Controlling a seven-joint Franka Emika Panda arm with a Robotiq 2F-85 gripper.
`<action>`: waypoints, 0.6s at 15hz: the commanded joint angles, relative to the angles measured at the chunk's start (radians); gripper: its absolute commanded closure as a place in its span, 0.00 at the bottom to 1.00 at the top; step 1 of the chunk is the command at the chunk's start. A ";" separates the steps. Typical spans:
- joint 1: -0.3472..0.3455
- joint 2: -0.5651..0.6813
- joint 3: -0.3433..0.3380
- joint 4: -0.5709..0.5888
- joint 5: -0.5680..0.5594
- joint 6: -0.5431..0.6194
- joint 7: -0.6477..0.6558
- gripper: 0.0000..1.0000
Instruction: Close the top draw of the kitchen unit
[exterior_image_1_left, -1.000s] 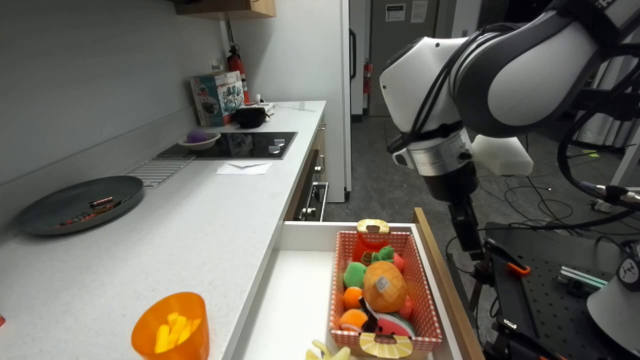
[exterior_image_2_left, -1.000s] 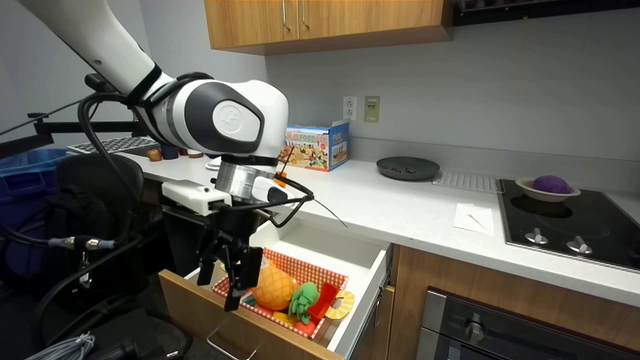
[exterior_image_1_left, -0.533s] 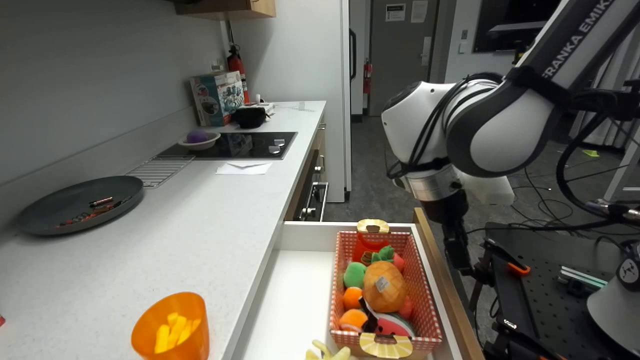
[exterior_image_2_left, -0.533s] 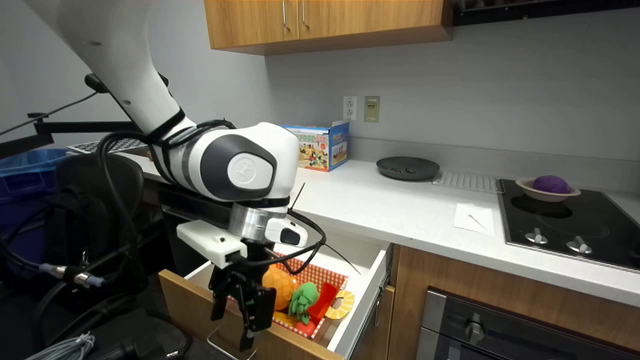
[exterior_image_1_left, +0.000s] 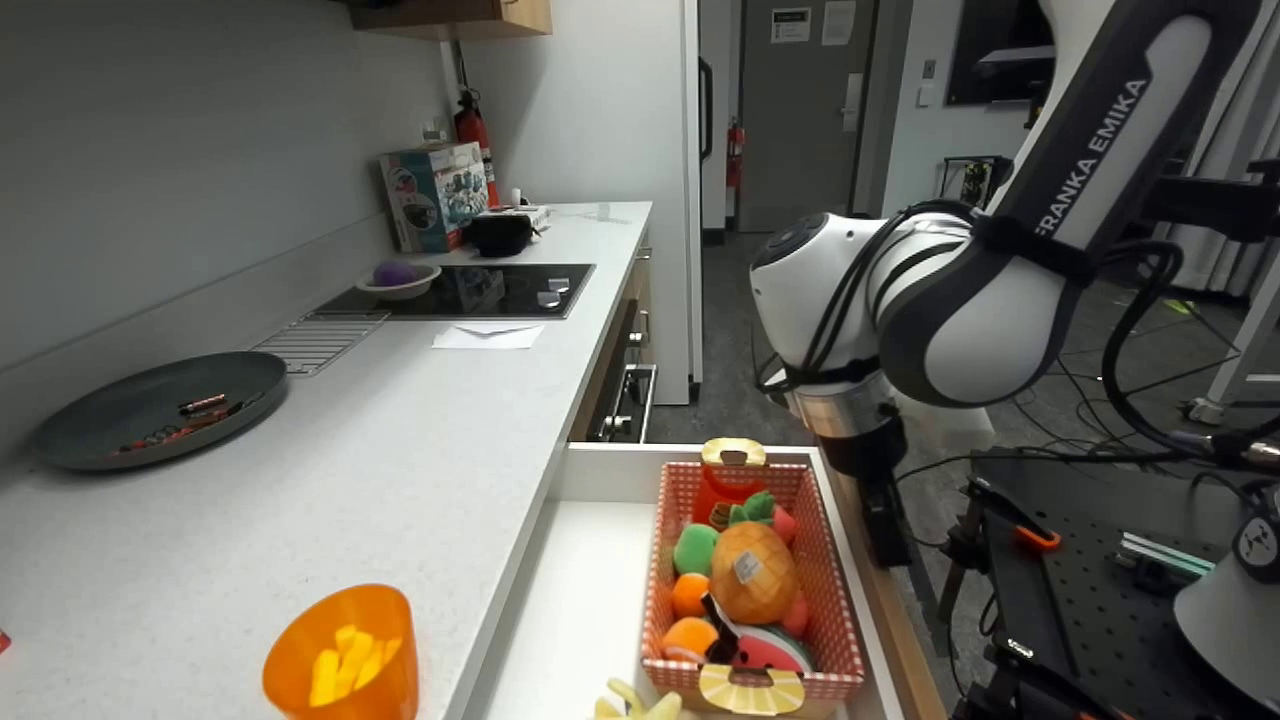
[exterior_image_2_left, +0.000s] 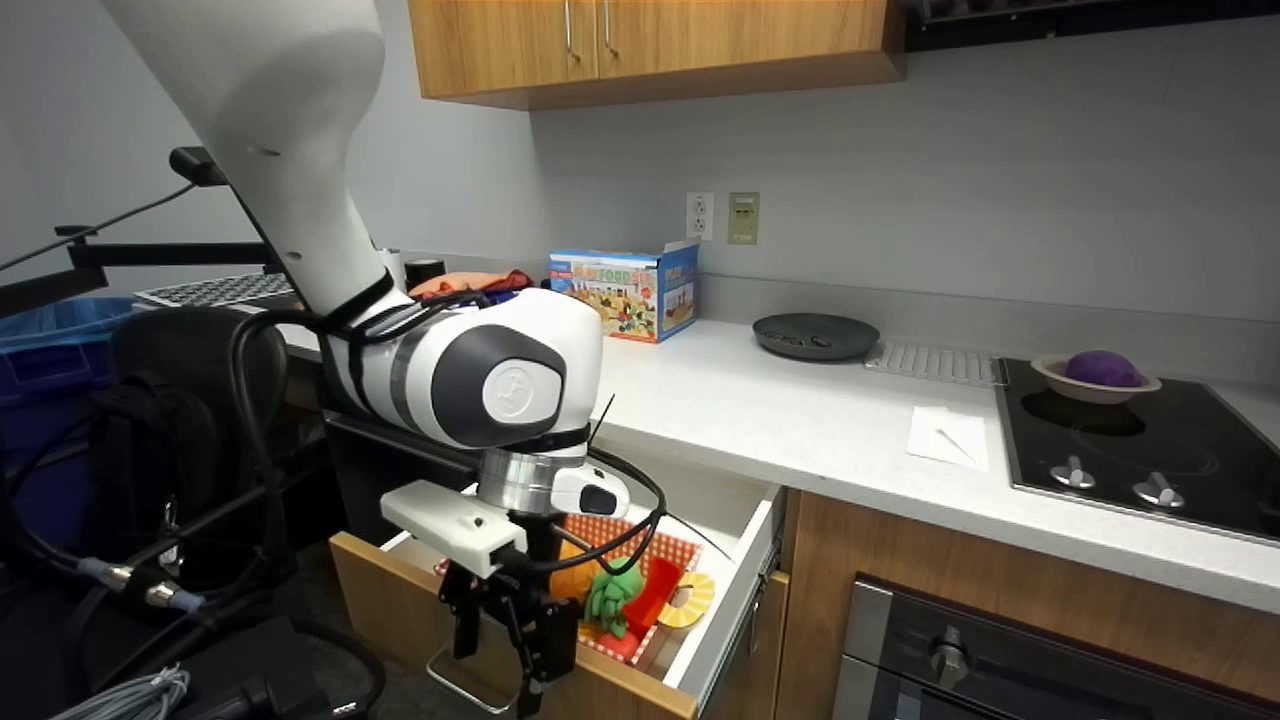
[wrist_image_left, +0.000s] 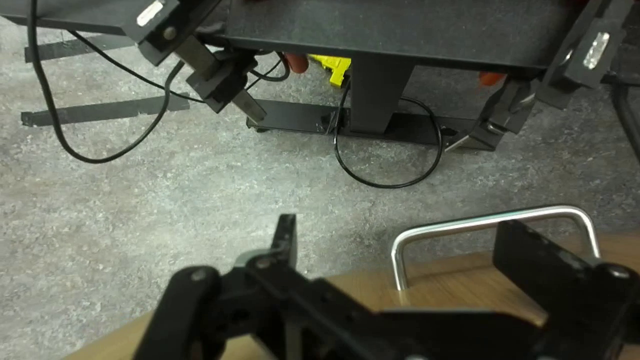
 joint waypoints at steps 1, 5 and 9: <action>0.011 0.044 0.002 0.042 -0.009 0.065 -0.001 0.00; 0.021 0.050 0.022 0.087 0.033 0.106 -0.019 0.00; 0.033 0.075 0.047 0.155 0.074 0.133 -0.028 0.00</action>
